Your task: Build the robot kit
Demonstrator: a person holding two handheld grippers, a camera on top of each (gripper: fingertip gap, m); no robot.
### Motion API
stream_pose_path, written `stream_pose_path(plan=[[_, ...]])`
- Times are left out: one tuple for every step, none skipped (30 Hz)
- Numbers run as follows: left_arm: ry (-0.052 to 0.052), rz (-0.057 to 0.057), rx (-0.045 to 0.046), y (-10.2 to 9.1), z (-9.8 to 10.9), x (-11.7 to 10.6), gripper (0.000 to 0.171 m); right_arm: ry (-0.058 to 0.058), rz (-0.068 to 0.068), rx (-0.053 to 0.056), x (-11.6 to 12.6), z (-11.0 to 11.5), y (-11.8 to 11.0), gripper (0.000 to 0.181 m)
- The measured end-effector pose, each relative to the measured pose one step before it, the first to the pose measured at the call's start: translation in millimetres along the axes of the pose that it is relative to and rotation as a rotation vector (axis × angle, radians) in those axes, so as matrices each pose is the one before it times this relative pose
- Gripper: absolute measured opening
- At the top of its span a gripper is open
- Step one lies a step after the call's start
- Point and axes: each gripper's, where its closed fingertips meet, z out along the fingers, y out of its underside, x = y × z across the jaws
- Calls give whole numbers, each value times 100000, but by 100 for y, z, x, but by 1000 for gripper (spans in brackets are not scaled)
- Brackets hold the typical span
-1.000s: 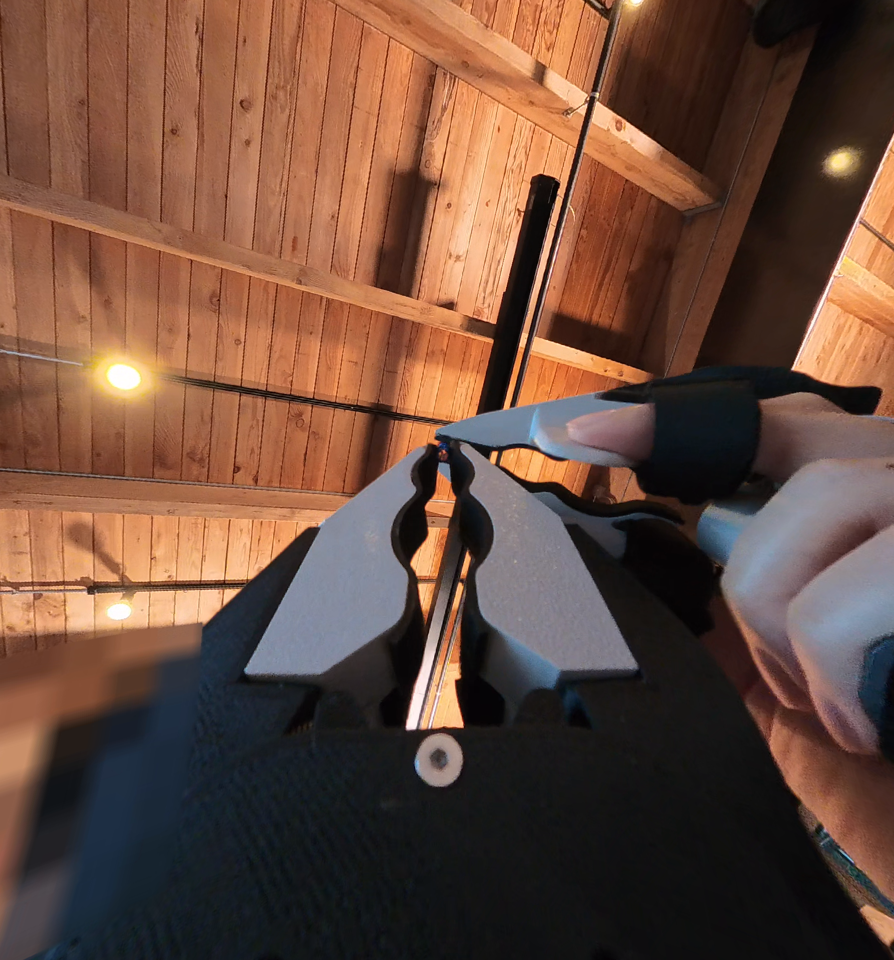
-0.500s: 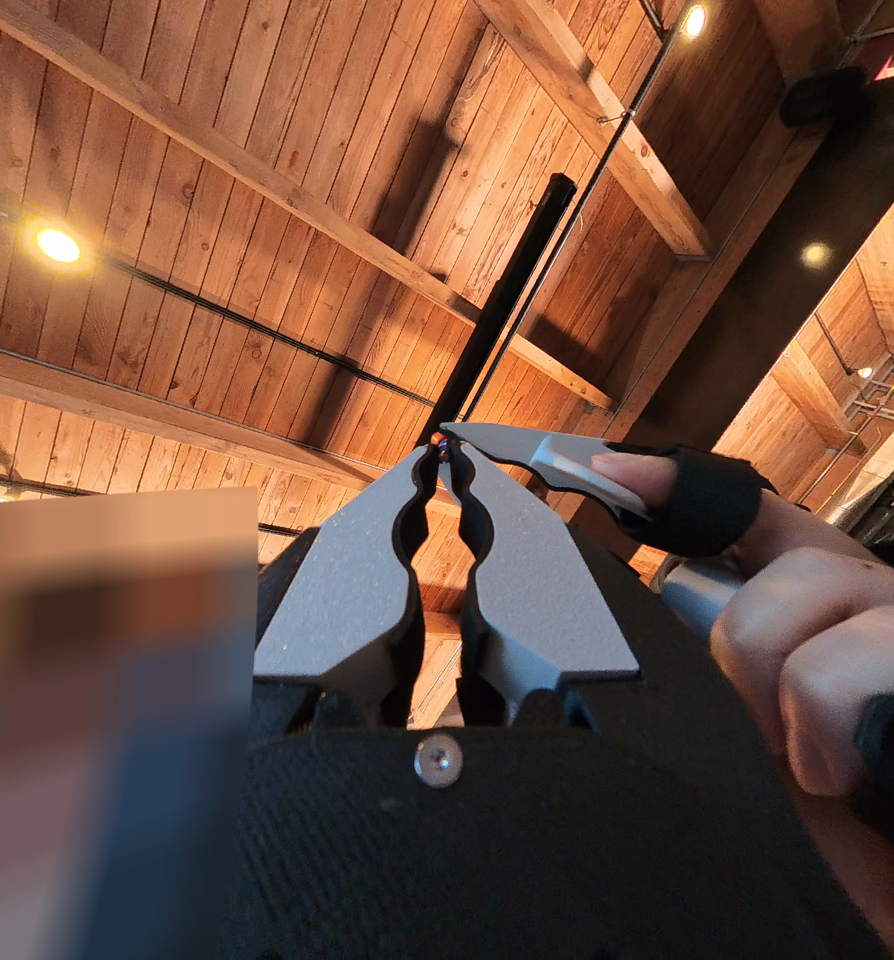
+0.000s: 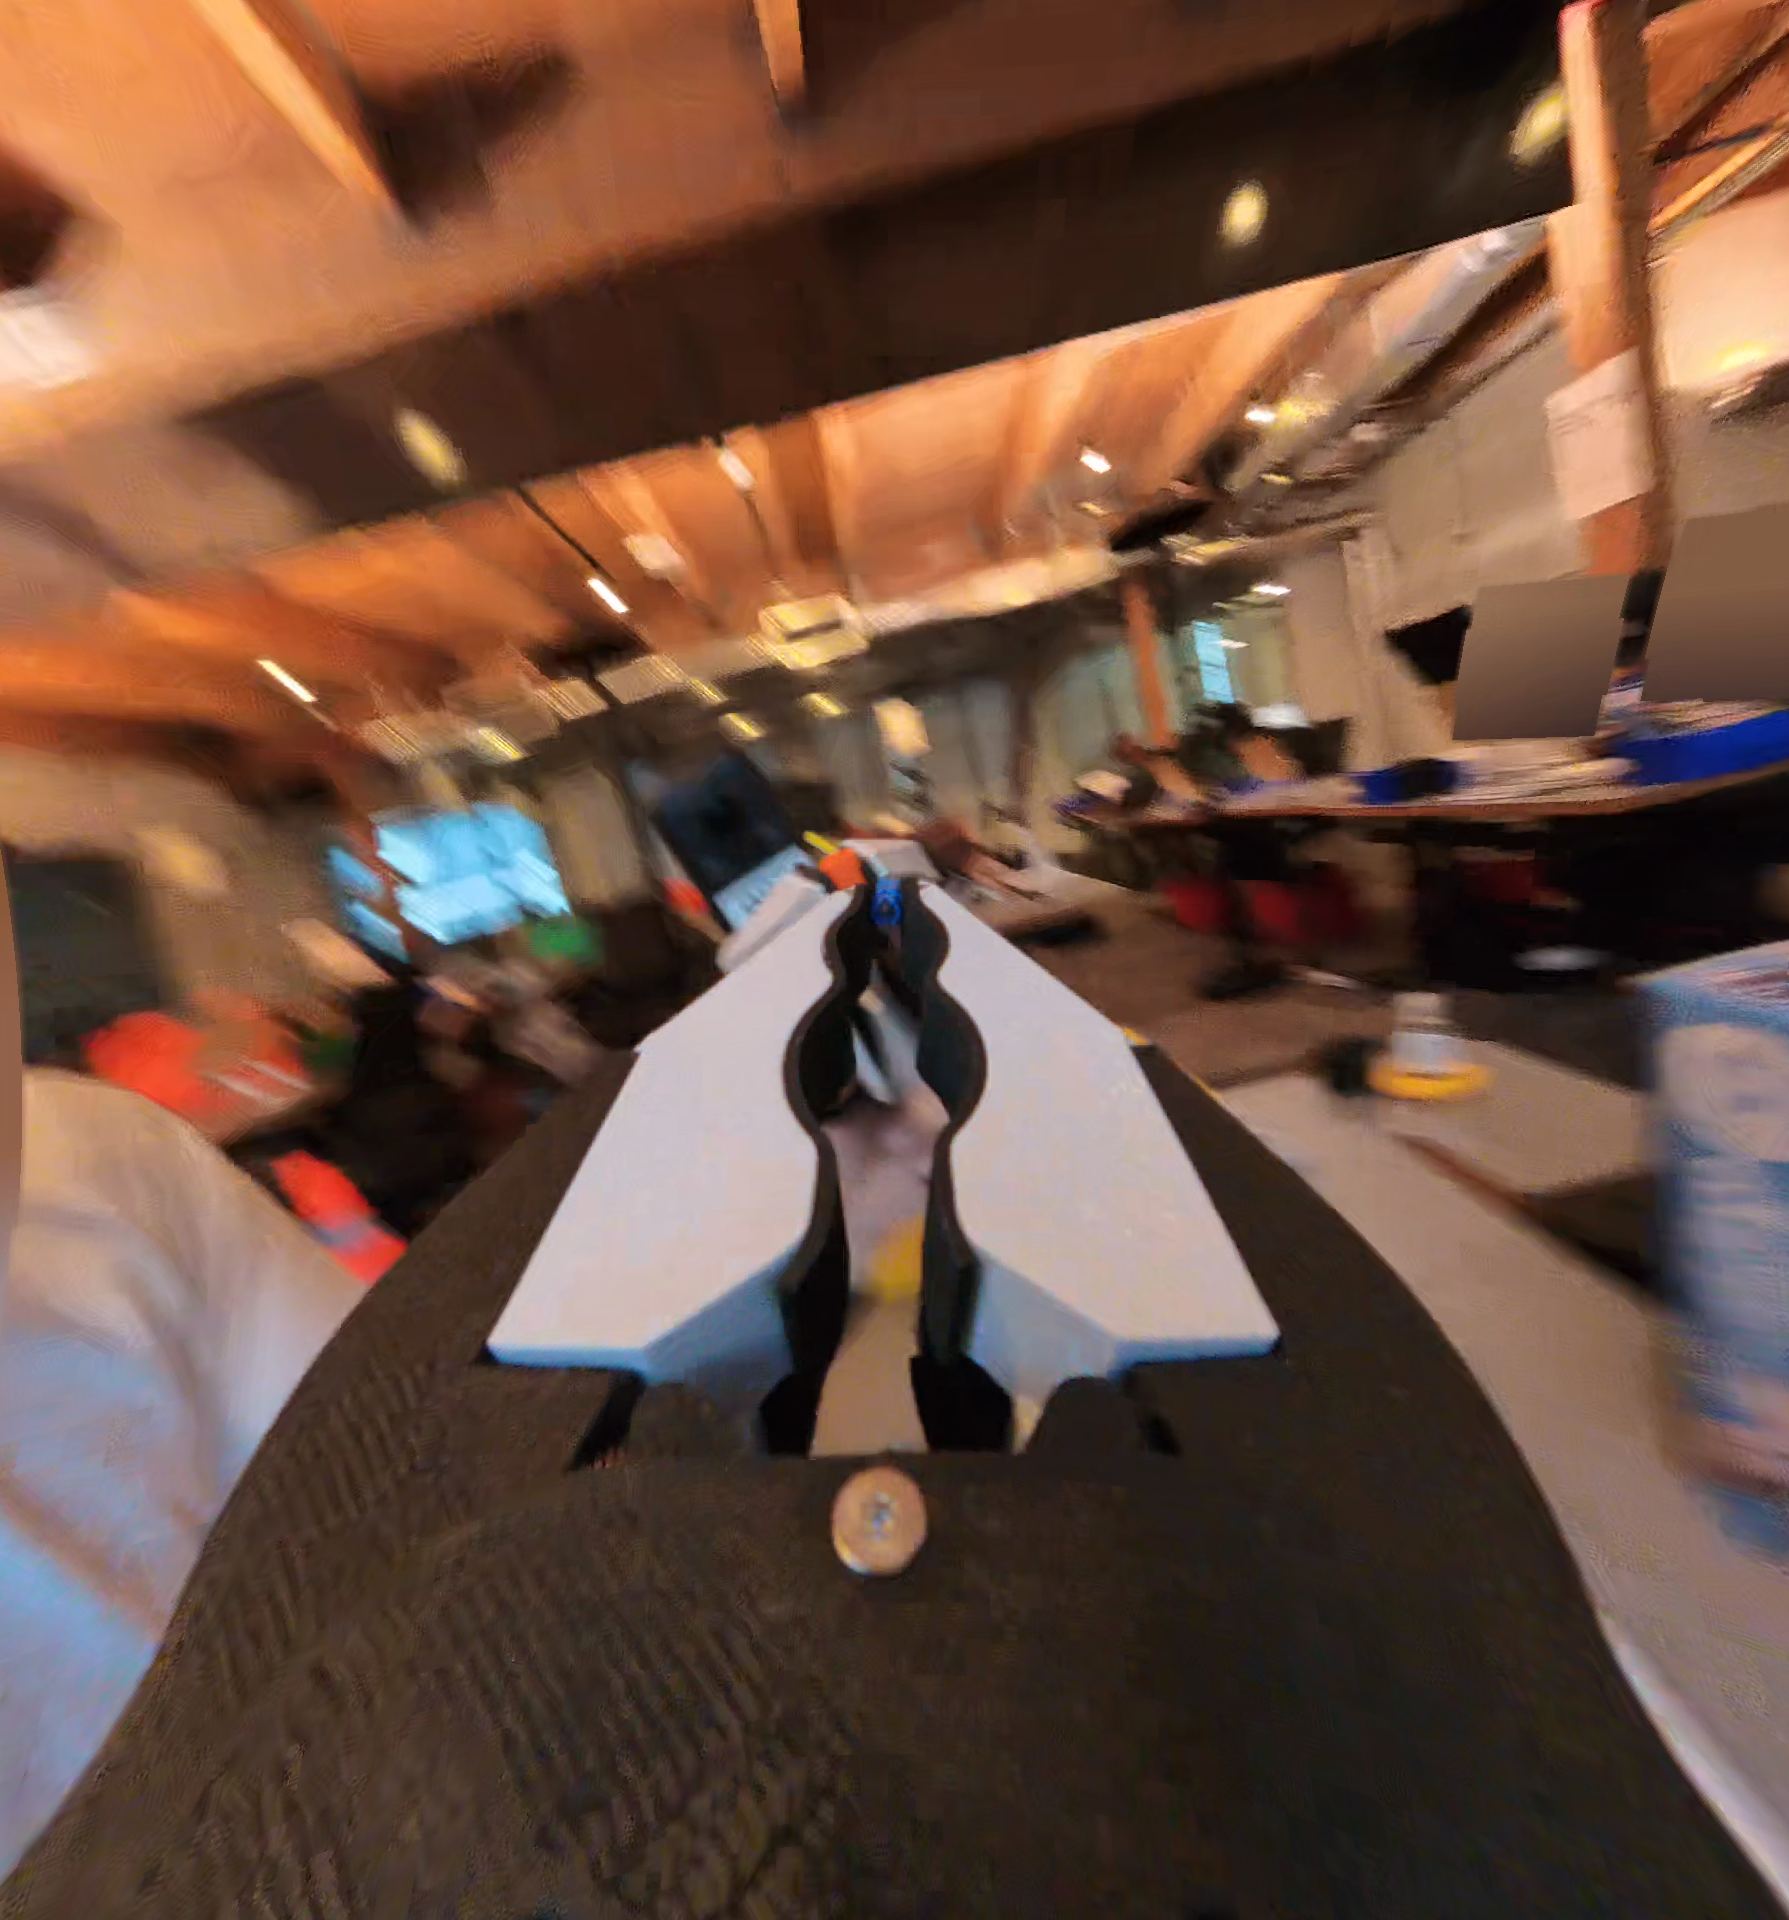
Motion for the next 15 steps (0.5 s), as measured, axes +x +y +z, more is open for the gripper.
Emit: stream_pose_path(plan=[[2119,795,-5086,582,-297,332,5,5528,-13550,-6064,82,-550,15,3],[1435,27,-5007,636,-179,223,5,2326,-12014,-6326,-397,-424,148,3],[1936,-30,-4655,642,-83,297,6,1932,-9487,-6163,-372,-312,214,3],[1775,194,-4169,609,9,292,6,2055,-7547,-4714,-249,-241,193,4],[1098,129,-3596,506,86,205,5,-207,-6013,-3152,-453,-156,145,4],[1944,-129,-3031,399,147,353,6,-2383,-4803,-2339,-675,-70,170,4],[1933,-247,-2842,305,170,365,6,-1728,-3731,-2224,-466,-9,272,4],[837,98,-3304,344,157,250,6,-2213,-3027,-2524,-457,3,404,4],[1348,686,-4051,429,130,400,6,-3374,-2140,-1871,-580,-11,373,4],[1208,1269,-4146,416,115,445,6,-2491,-1379,-859,-415,-33,212,4],[454,1542,-3354,272,70,341,6,-2194,-1905,-170,-413,-51,108,4],[635,1318,-1918,65,17,337,6,-1775,-2369,-529,-381,-57,119,4],[1786,829,-726,-110,-18,473,6,834,-1848,-1330,56,-76,201,4],[1430,511,-87,-178,-42,378,6,188,-960,-1622,13,-88,265,4],[359,339,156,-191,-65,162,6,-1943,-283,-855,-306,-64,194,4]])
